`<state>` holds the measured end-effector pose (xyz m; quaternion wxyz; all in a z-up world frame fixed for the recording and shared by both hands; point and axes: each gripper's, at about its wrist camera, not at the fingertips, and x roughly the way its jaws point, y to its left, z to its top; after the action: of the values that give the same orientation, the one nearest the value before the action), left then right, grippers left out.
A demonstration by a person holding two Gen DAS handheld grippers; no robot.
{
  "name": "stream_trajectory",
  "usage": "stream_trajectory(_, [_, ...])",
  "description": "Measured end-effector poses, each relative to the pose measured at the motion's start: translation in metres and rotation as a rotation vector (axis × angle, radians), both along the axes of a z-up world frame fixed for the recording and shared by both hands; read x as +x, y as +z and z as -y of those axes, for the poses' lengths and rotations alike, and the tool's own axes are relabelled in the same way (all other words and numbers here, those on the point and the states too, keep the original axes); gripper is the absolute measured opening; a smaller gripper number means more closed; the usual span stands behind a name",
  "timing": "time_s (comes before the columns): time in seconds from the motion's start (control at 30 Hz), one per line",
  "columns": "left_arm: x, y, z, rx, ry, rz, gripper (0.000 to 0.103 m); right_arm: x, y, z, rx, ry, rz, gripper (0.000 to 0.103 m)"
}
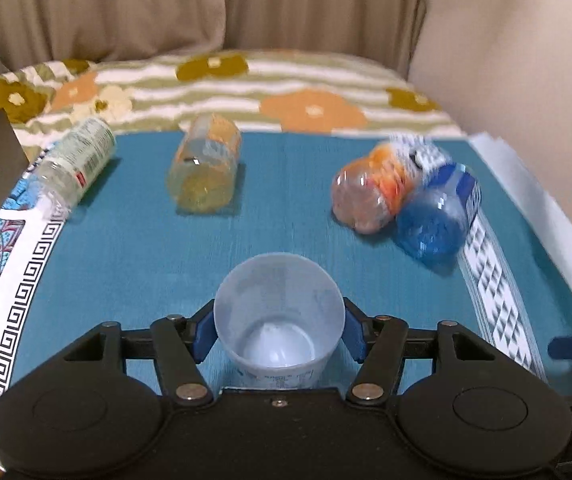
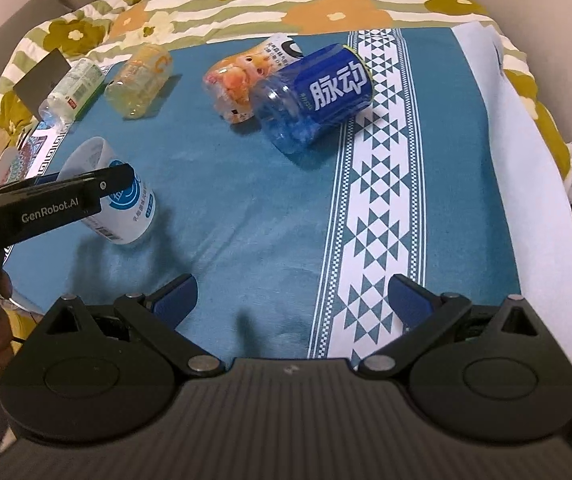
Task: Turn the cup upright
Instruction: 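Rotate the white cup upright in the left gripper and lower it to the cloth, then open the left gripper and withdraw it from the upright cup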
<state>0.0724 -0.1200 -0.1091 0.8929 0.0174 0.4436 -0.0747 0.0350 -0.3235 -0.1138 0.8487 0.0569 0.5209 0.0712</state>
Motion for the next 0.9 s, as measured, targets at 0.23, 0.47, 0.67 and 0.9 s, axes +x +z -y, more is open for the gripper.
stream_trajectory(0.23, [0.005,-0.002,0.002,0.007,-0.002,-0.042,0.069,0.000,-0.003,0.000,0.004,0.017,-0.011,0.103])
stream_trajectory(0.47, [0.004,-0.003,0.002,0.035,0.008,-0.047,0.100,-0.002,-0.003,0.001,0.008,0.016,-0.014,0.103])
stream_trajectory(0.67, [-0.001,0.008,-0.003,0.027,0.011,-0.048,0.100,-0.005,0.002,-0.001,0.007,0.019,-0.005,0.103])
stream_trajectory(0.9, [-0.022,0.045,-0.018,0.017,0.005,-0.019,0.100,-0.013,0.031,-0.008,0.000,0.006,0.041,0.103])
